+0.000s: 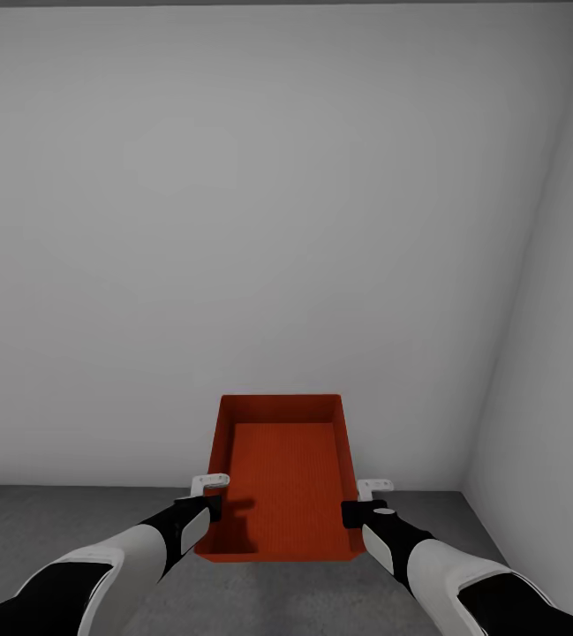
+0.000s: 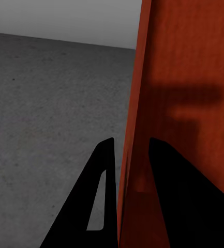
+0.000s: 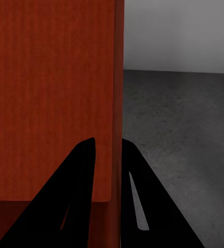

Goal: Move the two storage containers from the living room to the garage. In the garage, place one container on the floor and stack the other container on top of it (either order is fine).

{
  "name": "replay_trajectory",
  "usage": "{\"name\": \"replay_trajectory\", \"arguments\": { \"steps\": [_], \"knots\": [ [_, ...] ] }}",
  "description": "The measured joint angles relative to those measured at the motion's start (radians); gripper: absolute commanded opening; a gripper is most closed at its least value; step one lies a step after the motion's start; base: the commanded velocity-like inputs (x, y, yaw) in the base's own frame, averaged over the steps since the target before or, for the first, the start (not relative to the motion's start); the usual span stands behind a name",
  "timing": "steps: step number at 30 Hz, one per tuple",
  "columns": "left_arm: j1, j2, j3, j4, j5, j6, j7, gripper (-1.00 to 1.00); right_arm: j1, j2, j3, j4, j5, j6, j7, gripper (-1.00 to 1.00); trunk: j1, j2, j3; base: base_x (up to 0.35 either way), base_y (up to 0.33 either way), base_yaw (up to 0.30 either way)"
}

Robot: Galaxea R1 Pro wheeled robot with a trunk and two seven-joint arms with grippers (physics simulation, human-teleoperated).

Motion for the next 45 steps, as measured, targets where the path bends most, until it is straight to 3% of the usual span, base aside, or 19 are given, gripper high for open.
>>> {"name": "replay_trajectory", "arguments": {
  "steps": [45],
  "knots": [
    [0.0, 0.001, 0.0, 0.0, 0.0, 0.003, -0.001, -1.0, 0.001, 0.001, -0.001, 0.001, 0.0, 0.001, -0.001, -1.0, 0.173, -0.314, -0.14, 0.0, 0.0, 0.0]
  ]
}}
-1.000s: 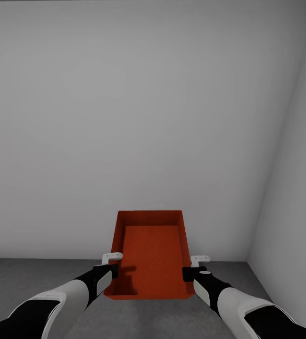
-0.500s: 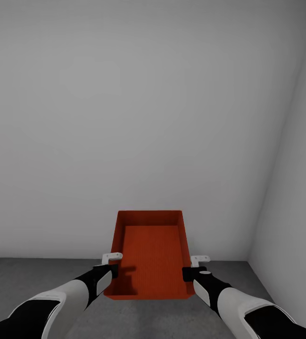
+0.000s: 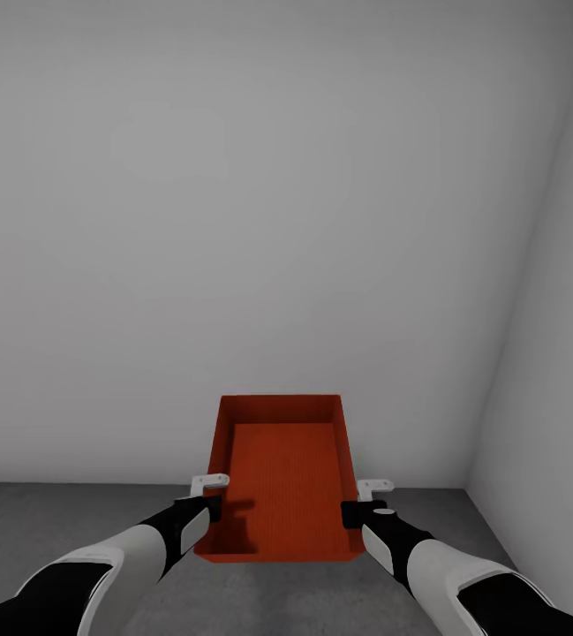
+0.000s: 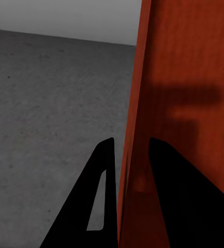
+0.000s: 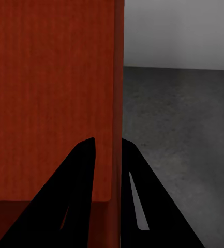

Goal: Move the two storage containers from the living room to the garage. In the garage, place one container on the floor and stack the other container on top of it (either order is fine).

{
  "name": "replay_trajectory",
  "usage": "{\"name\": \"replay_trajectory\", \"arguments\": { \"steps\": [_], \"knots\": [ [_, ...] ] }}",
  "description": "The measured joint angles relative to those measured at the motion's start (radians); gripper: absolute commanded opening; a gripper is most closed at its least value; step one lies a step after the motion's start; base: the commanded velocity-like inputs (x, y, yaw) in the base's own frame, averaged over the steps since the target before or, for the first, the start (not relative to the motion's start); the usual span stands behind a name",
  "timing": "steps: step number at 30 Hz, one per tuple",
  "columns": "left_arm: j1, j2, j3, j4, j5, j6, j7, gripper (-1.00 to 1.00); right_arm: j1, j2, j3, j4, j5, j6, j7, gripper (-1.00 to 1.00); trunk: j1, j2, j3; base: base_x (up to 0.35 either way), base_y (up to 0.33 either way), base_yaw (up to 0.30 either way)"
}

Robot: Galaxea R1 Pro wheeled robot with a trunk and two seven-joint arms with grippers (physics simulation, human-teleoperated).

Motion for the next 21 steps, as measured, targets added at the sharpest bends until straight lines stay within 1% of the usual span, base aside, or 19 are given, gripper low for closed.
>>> {"name": "replay_trajectory", "arguments": {
  "steps": [8, 21],
  "knots": [
    [0.0, -0.001, 0.0, 0.0, 0.0, 0.0, 0.001, -1.0, 0.0, -0.001, 0.002, 0.0, -0.002, 0.0, 0.001, -1.0, 0.031, -0.056, -0.027, 0.0, 0.0, 0.0],
    [0.0, -0.001, 0.001, 0.0, 0.0, 0.001, 0.002, -1.0, 0.0, -0.001, 0.002, 0.0, -0.002, 0.001, 0.002, -1.0, 0.081, -0.147, -0.087, 0.0, 0.0, 0.0]
  ]
}}
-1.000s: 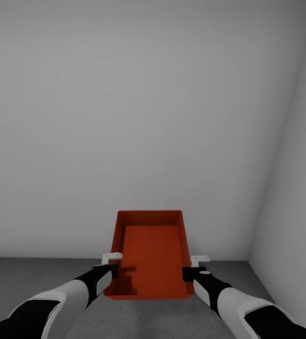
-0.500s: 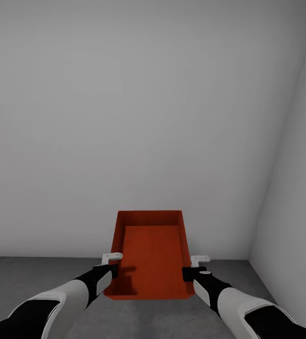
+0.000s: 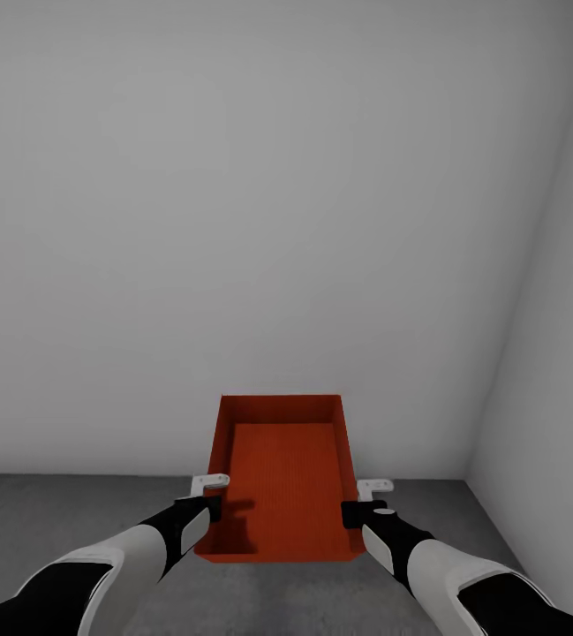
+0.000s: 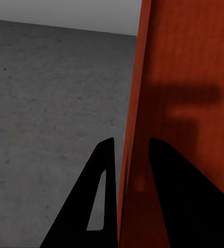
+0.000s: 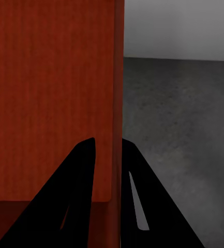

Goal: Move the two storage containers from the living room to the garage. In the garage, place one container on the floor and stack the other container on top of it (either order is fine).

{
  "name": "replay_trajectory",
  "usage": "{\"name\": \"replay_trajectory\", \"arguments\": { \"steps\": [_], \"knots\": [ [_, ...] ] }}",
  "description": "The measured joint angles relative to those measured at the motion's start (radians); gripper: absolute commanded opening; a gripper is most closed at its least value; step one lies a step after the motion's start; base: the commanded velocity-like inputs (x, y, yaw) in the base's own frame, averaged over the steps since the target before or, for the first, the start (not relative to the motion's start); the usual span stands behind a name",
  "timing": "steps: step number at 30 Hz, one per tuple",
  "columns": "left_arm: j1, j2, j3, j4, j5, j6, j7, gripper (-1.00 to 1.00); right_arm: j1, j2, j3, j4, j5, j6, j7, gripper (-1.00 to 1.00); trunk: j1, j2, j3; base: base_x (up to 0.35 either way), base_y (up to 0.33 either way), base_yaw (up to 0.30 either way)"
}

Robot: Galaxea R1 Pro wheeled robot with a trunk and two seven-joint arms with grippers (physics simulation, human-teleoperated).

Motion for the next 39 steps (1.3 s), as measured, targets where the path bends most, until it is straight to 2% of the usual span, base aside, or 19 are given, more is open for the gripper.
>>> {"name": "replay_trajectory", "arguments": {
  "steps": [13, 36, 39],
  "knots": [
    [0.0, 0.0, 0.0, 0.0, 0.0, -0.002, 0.0, -1.0, 0.0, 0.0, -0.001, 0.0, 0.002, -0.001, 0.0, -1.0, 0.05, -0.091, -0.052, 0.0, 0.0, 0.0],
    [0.0, 0.001, 0.0, 0.0, 0.0, -0.002, -0.002, -1.0, 0.0, 0.001, -0.001, 0.0, 0.002, -0.001, -0.001, -1.0, 0.138, -0.252, -0.125, 0.0, 0.0, 0.0],
    [0.0, 0.001, 0.001, 0.0, 0.0, -0.004, -0.002, -1.0, 0.0, 0.001, 0.0, -0.001, 0.003, -0.001, -0.001, -1.0, 0.138, -0.253, -0.125, 0.0, 0.0, 0.0]
  ]
}}
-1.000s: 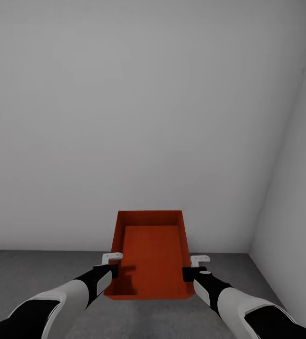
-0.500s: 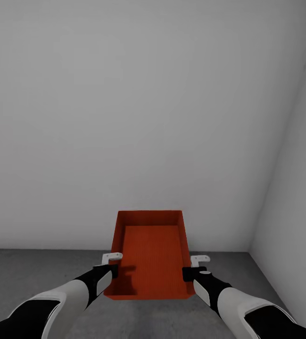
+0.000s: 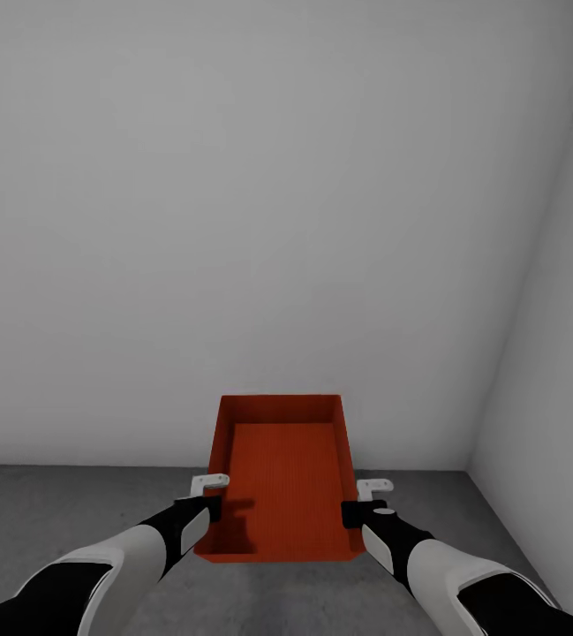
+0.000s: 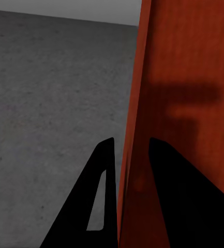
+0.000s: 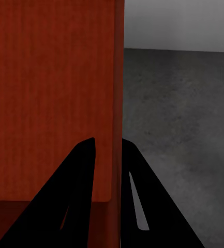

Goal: Move the two storage containers from the living room to the garage. In the garage, place one container on the floor and stack the other container on top of it (either order is fine).

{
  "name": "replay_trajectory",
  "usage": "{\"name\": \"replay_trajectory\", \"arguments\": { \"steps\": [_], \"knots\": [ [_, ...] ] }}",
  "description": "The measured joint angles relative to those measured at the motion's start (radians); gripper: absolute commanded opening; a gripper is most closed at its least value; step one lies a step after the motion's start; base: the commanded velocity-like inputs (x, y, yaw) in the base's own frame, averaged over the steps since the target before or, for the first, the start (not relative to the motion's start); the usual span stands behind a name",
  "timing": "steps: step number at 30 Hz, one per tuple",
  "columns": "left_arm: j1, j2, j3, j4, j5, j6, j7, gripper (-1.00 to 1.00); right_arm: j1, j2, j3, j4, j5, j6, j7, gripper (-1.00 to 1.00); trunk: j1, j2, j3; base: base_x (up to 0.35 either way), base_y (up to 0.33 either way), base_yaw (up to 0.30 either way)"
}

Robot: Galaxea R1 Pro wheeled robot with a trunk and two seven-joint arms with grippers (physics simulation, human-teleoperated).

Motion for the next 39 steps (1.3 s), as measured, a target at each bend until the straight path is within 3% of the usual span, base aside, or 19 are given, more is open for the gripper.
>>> {"name": "replay_trajectory", "arguments": {
  "steps": [18, 39],
  "knots": [
    [0.0, 0.001, 0.0, 0.0, 0.0, 0.001, -0.001, -1.0, 0.0, 0.001, -0.001, 0.0, 0.0, 0.0, 0.0, -1.0, 0.0, 0.0, -0.001, 0.0, 0.0, 0.0],
    [0.0, 0.001, 0.0, 0.0, 0.0, 0.003, 0.0, -1.0, 0.0, 0.001, 0.0, 0.001, -0.001, 0.001, 0.0, -1.0, 0.0, 0.0, -0.033, 0.0, 0.0, 0.0]
  ]
}}
